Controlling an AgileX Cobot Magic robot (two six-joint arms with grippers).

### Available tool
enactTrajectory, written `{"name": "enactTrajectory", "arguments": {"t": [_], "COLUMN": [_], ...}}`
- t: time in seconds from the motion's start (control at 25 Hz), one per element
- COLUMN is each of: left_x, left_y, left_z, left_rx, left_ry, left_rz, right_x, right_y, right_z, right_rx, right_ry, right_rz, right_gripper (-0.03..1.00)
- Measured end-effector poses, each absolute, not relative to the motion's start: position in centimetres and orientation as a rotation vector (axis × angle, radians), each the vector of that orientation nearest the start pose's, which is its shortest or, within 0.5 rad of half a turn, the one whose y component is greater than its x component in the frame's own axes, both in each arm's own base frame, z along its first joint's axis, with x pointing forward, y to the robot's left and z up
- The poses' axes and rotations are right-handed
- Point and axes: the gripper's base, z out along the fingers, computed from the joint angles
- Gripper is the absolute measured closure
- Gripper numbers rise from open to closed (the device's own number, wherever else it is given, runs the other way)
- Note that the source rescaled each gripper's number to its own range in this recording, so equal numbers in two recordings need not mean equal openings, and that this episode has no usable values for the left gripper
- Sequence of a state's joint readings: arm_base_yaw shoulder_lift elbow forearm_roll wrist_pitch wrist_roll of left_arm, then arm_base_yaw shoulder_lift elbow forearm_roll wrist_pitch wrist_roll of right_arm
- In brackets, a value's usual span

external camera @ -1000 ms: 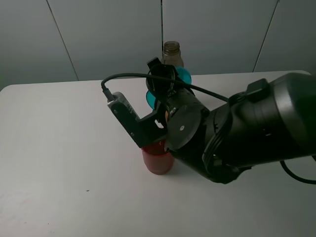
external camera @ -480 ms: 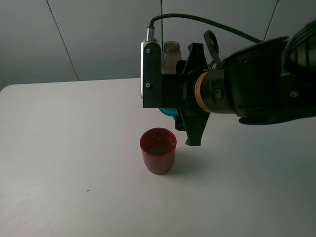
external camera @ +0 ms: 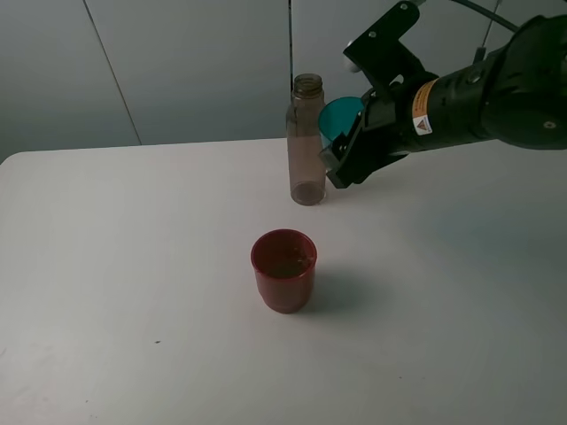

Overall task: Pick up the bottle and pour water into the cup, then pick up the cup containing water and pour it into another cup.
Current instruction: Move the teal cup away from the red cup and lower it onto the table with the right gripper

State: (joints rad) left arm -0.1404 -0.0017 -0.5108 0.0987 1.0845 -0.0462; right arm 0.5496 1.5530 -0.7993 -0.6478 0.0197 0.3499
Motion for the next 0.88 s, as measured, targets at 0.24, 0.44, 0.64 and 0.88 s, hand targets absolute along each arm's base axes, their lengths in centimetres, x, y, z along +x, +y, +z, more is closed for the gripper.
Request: {"name": "enactTrajectory", "arguments": {"t": [0.24,0.44,0.64,0.88], "left_x": [-0.6,-0.6,-0.6,-0.6], "left_y": [0.9,0.9,0.9,0.9], "left_z": [27.9,27.9,27.9,27.9], "left_rx": [0.09,0.09,0.09,0.09], "left_ry": [2.05,2.05,2.05,2.05], "left_rz": [0.002,0.002,0.002,0.002], "right_x": [27.6,28.0,28.1,28.1], "right_y": [15.6,15.3,15.4,15.4], "right_z": [16.7,13.5,12.2,11.9], "right_rx": [-0.805,-0.791,-0.804,-0.763], "right_ry": [2.185,2.296,2.324,2.349], "right_rz": [0.22,0.208,0.213,0.221], "right_gripper": [0.88,0.88,0.88,0.76]}}
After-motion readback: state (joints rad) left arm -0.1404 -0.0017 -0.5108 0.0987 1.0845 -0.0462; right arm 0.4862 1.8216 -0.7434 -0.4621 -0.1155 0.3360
